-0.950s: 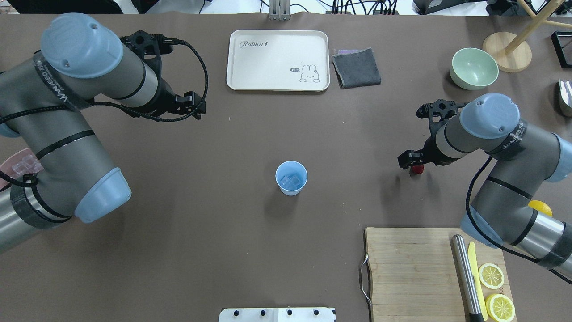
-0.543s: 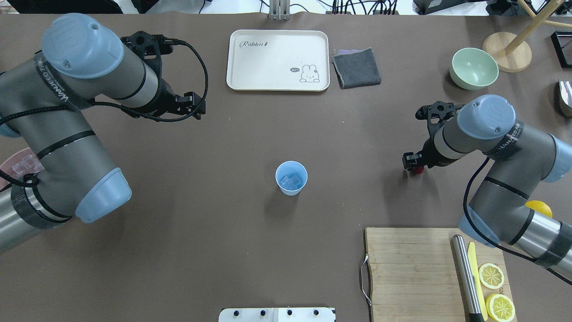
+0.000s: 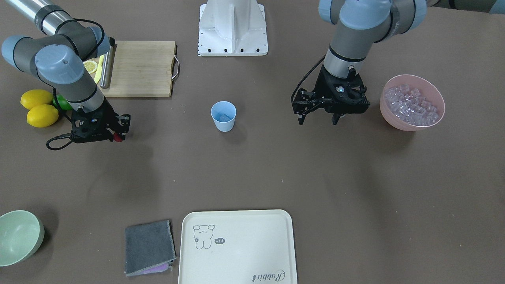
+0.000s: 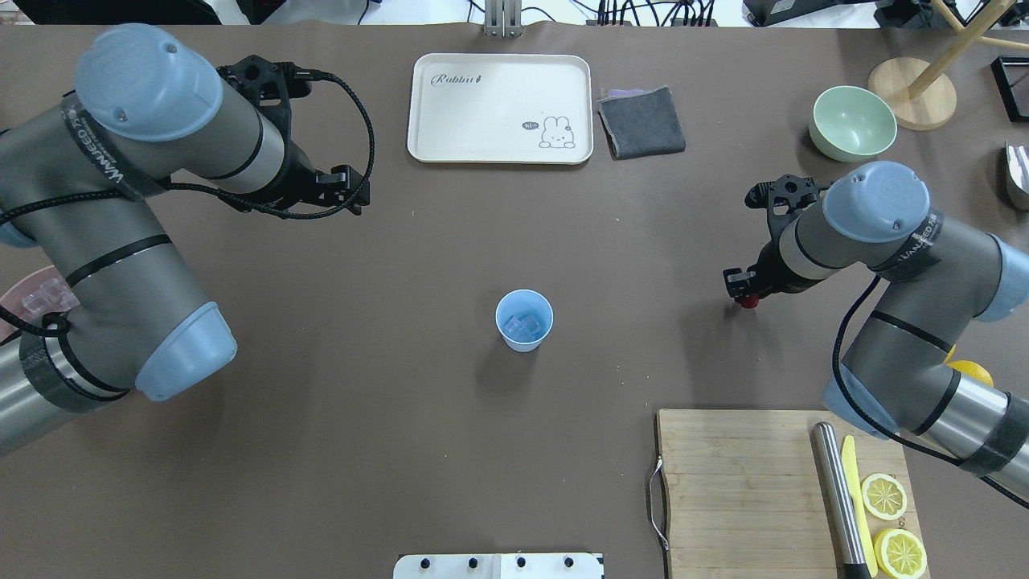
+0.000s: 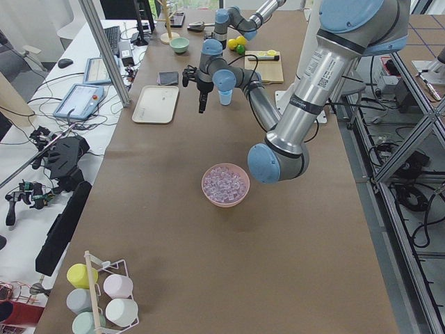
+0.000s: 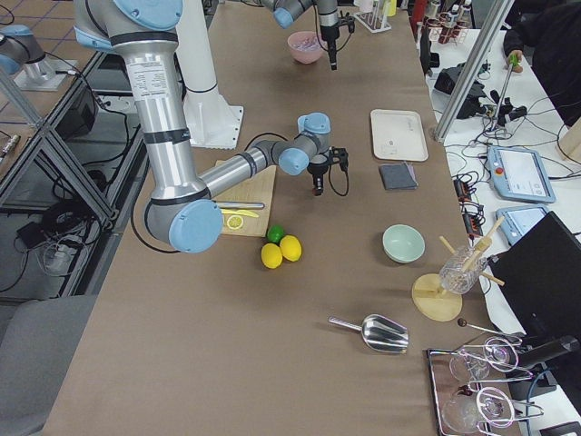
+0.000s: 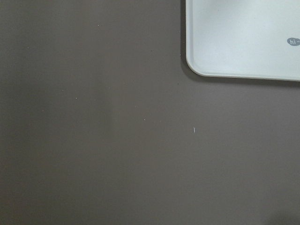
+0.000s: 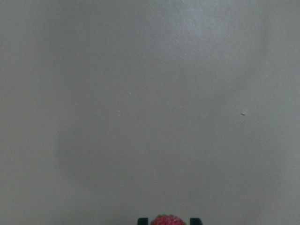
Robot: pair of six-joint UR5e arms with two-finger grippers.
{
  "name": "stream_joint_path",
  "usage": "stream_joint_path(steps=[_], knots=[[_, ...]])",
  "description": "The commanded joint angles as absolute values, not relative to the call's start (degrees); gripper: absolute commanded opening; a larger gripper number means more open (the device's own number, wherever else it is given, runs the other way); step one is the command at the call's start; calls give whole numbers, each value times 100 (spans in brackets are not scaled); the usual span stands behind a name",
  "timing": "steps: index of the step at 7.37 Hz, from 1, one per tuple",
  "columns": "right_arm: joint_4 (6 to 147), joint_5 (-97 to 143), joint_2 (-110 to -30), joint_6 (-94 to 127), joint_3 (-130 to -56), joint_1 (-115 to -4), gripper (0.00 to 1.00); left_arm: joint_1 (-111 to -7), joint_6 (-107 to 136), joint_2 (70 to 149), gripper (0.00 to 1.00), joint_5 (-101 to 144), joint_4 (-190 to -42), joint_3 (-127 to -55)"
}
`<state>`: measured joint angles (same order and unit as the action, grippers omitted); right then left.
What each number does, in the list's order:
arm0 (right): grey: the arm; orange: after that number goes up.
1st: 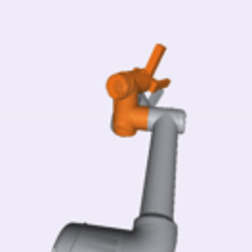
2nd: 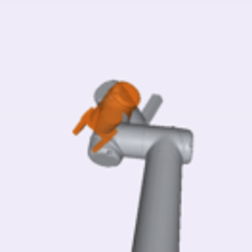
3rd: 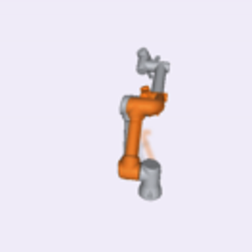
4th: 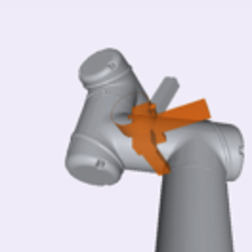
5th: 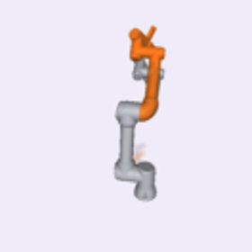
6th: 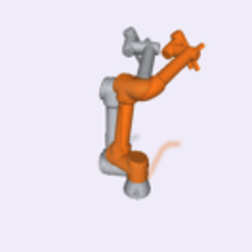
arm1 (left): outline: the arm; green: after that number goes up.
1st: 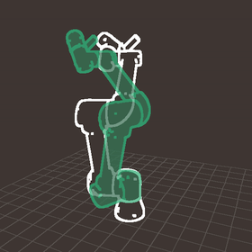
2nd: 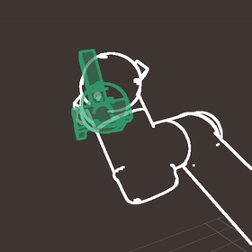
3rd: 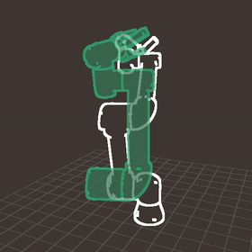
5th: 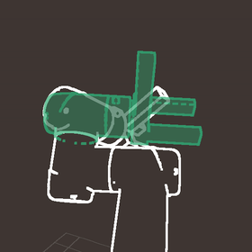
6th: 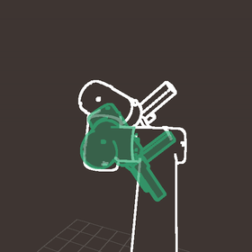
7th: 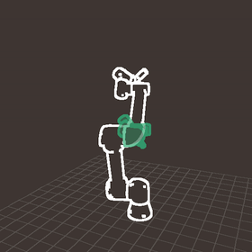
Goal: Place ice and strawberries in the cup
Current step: 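Carry the strawberry with the right gripper over the light-blue cup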
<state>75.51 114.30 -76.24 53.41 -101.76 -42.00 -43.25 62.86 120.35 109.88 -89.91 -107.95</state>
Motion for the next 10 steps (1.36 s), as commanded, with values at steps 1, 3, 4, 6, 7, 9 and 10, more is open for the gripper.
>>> stream_joint_path(steps=[1,3,4,6,7,9,10], knots=[[8748,11487,-6721,5894,-10747,-4080,0,-4377,6214,11980,96,11004,-9000,-10802],[9025,11409,-5945,6685,-10758,-3694,0,-4656,5698,11823,96,11012,-8991,-10802],[9122,11269,-5663,6897,-10706,-3456,0,-4780,5400,11682,96,11013,-8991,-10819],[9149,11075,-5161,7223,-10391,-3174,0,-5000,5028,11374,96,11021,-9000,-10942],[9141,10900,-5020,7277,-10215,-3016,0,-5010,4949,11347,96,11013,-9000,-10942],[9097,10749,-4835,7286,-9951,-2874,0,-5027,4948,11338,96,11013,-9000,-10977],[9097,10749,-4703,7277,-9740,-2874,0,-5019,4957,11338,96,11004,-8991,-10978]])
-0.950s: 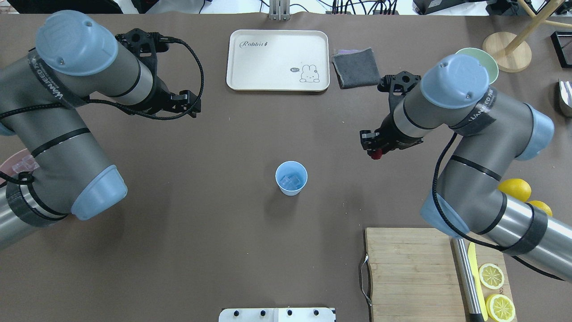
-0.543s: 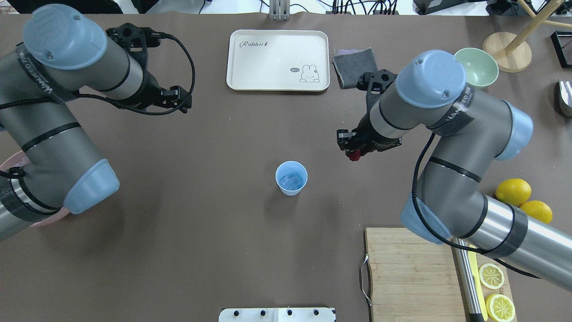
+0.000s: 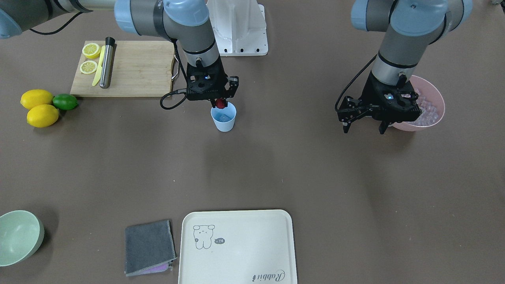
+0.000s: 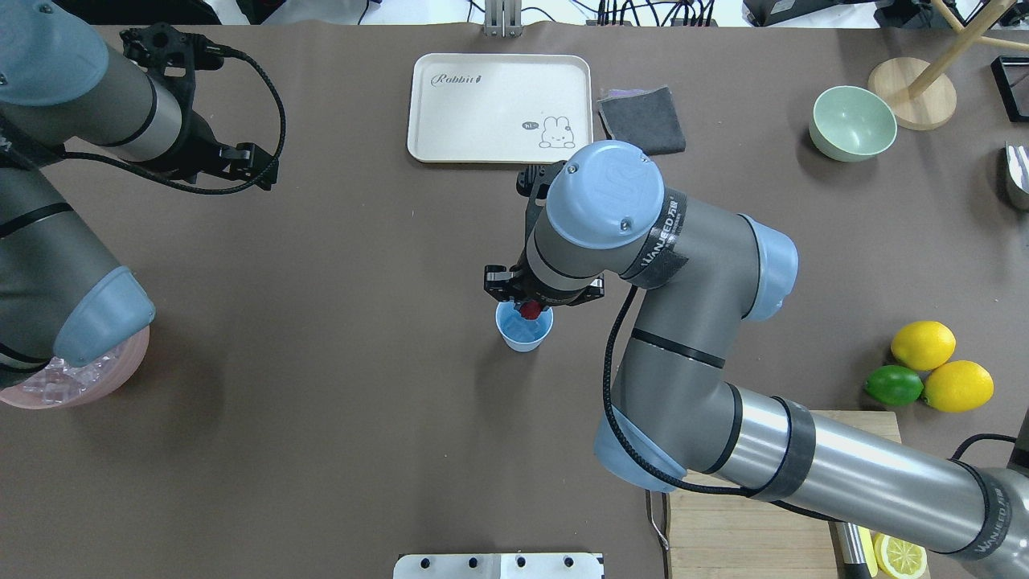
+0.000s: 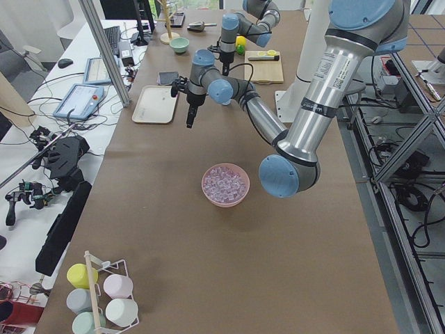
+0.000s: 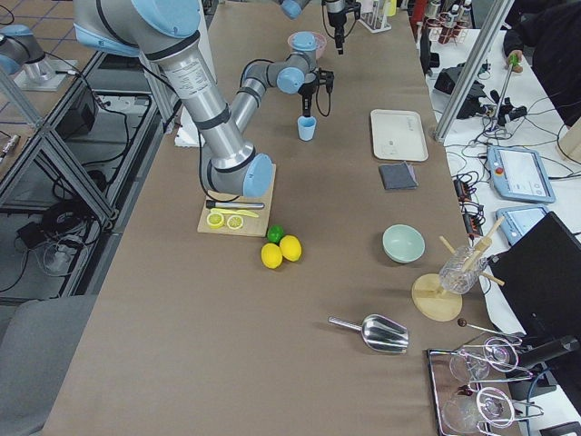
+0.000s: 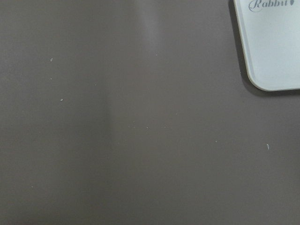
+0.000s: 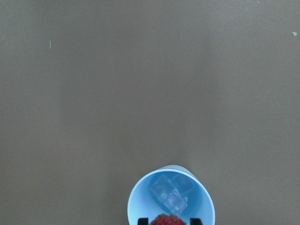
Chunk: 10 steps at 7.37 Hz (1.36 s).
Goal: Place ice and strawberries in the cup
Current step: 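Carry the strawberry with the right gripper over the light-blue cup, then open the right gripper to drop the strawberry into the cup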
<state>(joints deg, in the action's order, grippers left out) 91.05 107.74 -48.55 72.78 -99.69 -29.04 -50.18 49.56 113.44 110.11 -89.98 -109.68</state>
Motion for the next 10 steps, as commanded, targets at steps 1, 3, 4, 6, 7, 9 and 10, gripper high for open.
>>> stream_joint_path(steps=[1,3,4,6,7,9,10], knots=[[9097,10749,-4728,7216,-9730,-2865,0,-5019,4966,11347,96,11004,-8991,-10978],[9097,10749,-4746,7190,-9694,-2821,99,-5019,4966,11347,96,11013,-8991,-10977],[9097,10749,-4772,7163,-9694,-2804,100,-5019,4975,11347,96,11013,-8991,-10978],[9097,10740,-4799,7137,-9694,-2795,100,-5019,4992,11286,96,11004,-8983,-11021],[9105,10758,-4834,7119,-9755,-2934,100,-5036,4957,11224,96,11013,-8939,-11117],[9149,10924,-5829,6185,-10567,-3591,100,-5411,4399,11050,96,11405,-8912,-11136],[9158,11482,-6523,5422,-10930,-4239,100,-5936,3646,10726,96,11817,-8921,-11136]])
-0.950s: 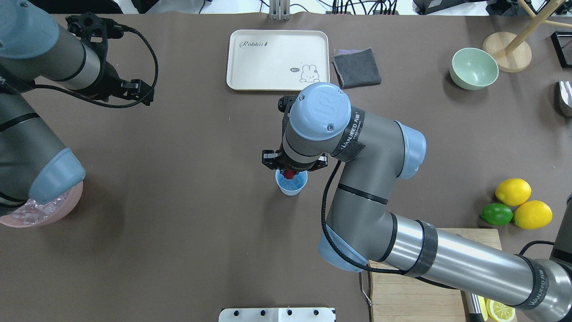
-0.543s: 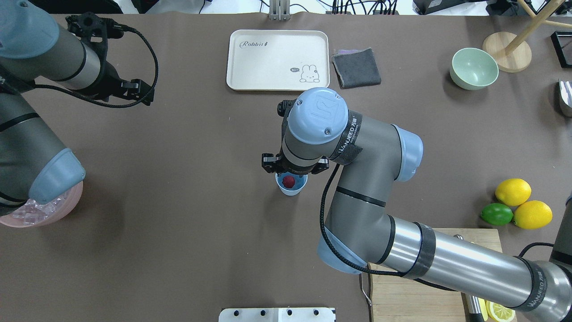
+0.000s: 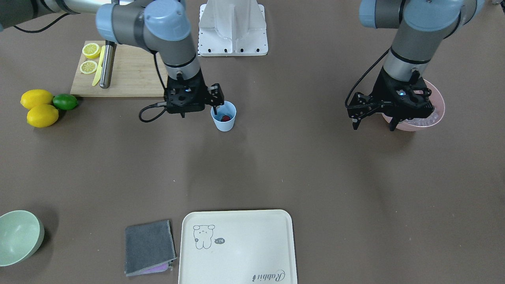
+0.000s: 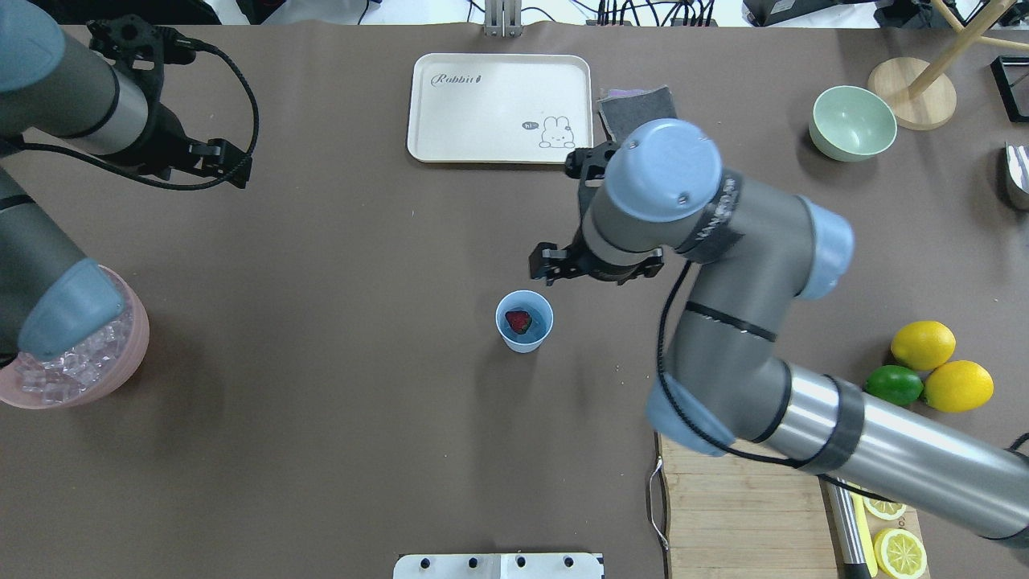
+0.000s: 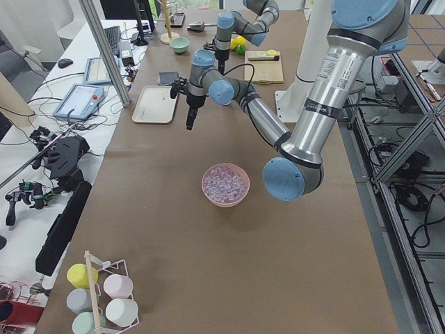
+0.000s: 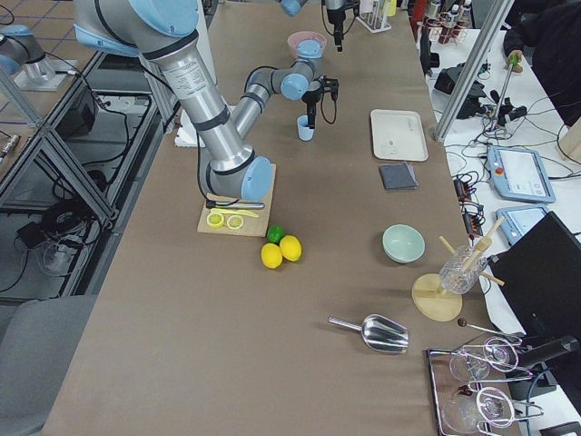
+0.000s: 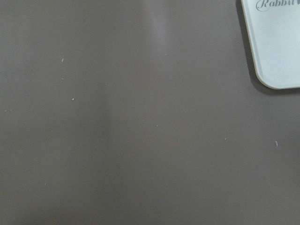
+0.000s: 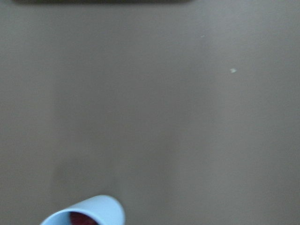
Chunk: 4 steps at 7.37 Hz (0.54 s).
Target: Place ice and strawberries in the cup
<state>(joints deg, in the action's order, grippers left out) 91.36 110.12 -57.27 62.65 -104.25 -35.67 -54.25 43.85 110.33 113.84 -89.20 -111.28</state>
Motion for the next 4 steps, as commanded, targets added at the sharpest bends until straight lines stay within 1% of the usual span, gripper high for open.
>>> stream_joint_path(steps=[1,2,4], knots=[[9158,12027,-6948,4753,-10994,-5002,100,-6324,2821,10340,96,11917,-8947,-11144],[9167,12285,-7326,4233,-10986,-5514,100,-6641,1925,9944,96,11927,-8965,-11049],[9385,12489,-8187,2173,-10943,-6412,100,-7257,1328,9346,96,12205,-9008,-10899]])
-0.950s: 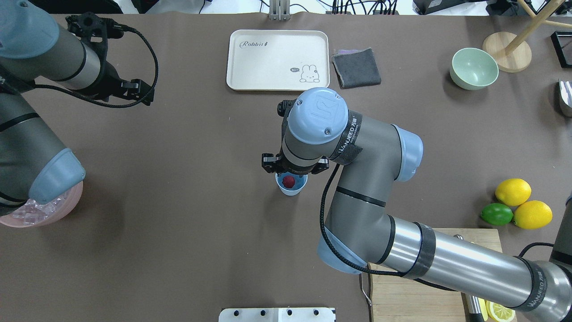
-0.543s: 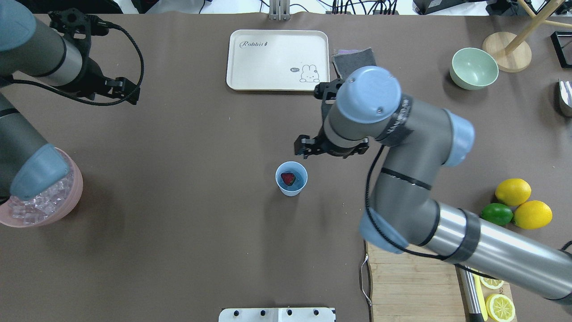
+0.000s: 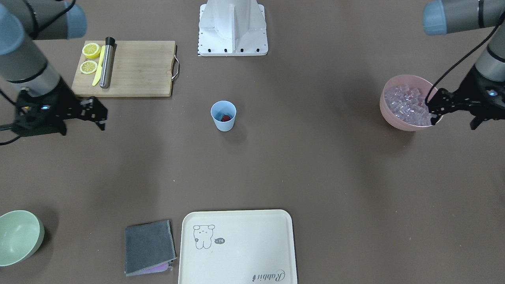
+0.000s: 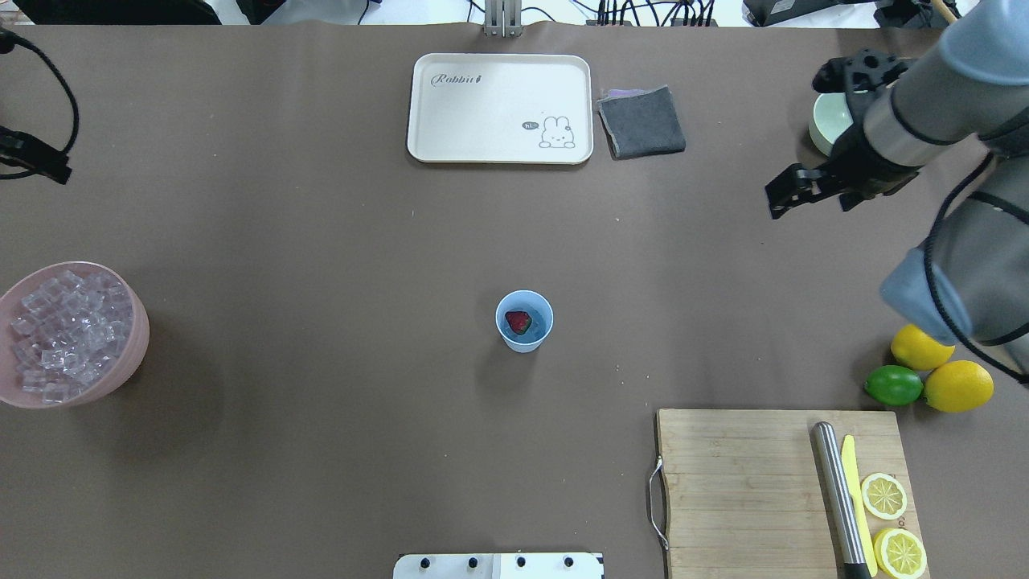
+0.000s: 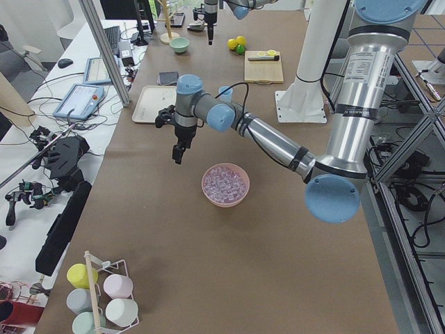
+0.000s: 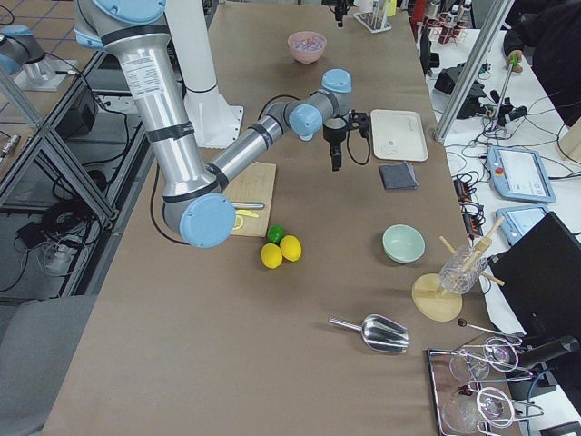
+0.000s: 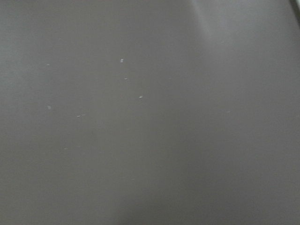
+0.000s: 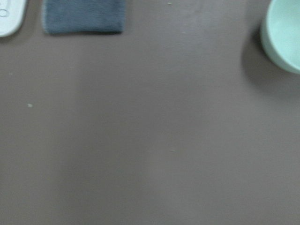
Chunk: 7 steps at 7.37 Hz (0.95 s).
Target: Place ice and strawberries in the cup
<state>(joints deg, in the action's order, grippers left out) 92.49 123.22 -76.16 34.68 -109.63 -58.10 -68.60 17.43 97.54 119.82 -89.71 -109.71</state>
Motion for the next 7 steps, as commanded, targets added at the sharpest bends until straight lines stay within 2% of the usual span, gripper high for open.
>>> stream_joint_path(steps=[1,4,7], knots=[[9604,12489,-8592,1214,-10942,-6929,100,-7573,1197,9212,97,12495,-9009,-10864],[9756,12716,-9237,-139,-10645,-8398,100,-7954,1011,9017,97,12568,-9149,-10635],[9721,12727,-9587,-536,-10459,-8648,100,-8373,225,8809,97,12586,-9141,-10504]])
